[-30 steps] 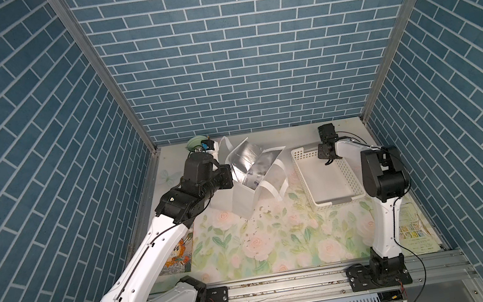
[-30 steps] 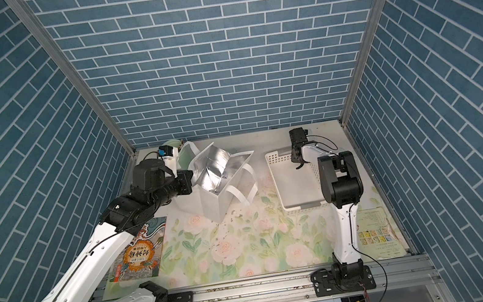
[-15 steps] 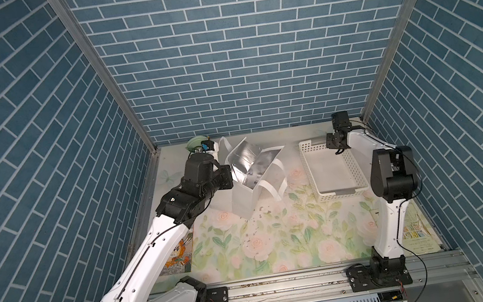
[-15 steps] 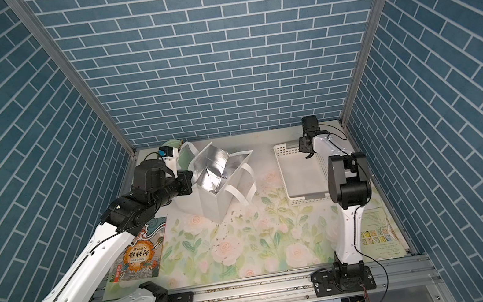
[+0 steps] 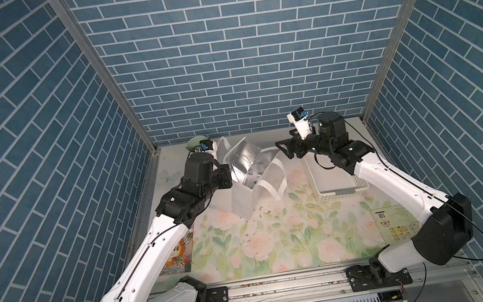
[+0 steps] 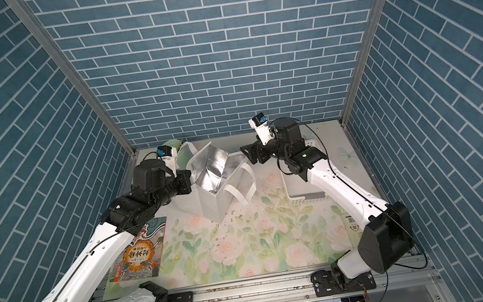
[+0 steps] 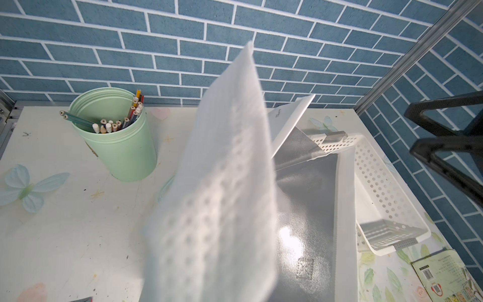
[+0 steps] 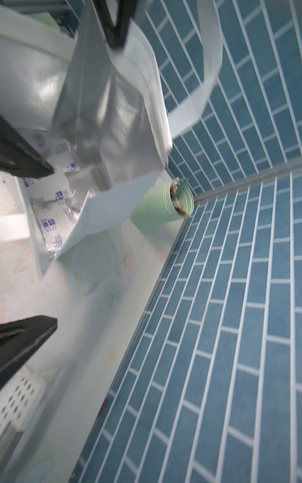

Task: Place the ice pack in the delivery bag
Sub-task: Adjust the delivery bag at the center of the board.

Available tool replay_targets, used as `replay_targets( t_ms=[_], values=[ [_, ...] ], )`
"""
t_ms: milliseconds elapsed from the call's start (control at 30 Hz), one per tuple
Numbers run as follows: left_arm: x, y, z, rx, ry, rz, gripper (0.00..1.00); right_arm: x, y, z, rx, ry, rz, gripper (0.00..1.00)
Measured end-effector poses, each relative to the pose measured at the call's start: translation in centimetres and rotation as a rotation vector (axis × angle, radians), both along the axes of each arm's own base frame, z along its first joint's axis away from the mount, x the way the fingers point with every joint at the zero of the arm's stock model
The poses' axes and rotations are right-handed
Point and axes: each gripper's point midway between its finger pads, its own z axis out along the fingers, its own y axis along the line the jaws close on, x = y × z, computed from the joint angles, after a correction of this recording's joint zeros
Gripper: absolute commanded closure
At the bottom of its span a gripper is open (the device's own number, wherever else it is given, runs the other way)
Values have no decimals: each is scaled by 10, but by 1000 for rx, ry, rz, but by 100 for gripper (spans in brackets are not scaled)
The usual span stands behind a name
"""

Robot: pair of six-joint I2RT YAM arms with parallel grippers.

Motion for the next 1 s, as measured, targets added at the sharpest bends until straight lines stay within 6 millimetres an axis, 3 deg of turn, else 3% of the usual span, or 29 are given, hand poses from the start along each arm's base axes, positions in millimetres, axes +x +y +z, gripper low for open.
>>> replay_targets(
  t_ms=[133,300,467,567,633,733,767,867,900,1000],
  values=[
    [0,0,0,-1,-1,0,98,-16,28,1,-32,-51,87,8],
    [0,0,0,0,0,1,98,14,57,-5,-107,-58,88,12],
    [0,1,0,2,-2,5,98,41,72,-49,-218,21,70,16],
    [1,2,0,5,-3,10,98,41,73,-83,-284,94,77,19],
    [1,2,0,7,-4,13,98,40,71,-92,-305,113,74,22],
    [2,4,1,10,-7,20,98,41,69,-90,-311,102,65,38],
    [2,4,1,11,-8,23,98,42,69,-90,-314,100,60,48],
    [3,5,2,15,-12,27,98,44,67,-90,-316,103,40,93],
    [3,5,4,18,-16,29,99,44,66,-89,-317,103,36,100],
    [8,7,10,30,-32,38,99,40,65,-89,-306,122,27,100]
  ],
)
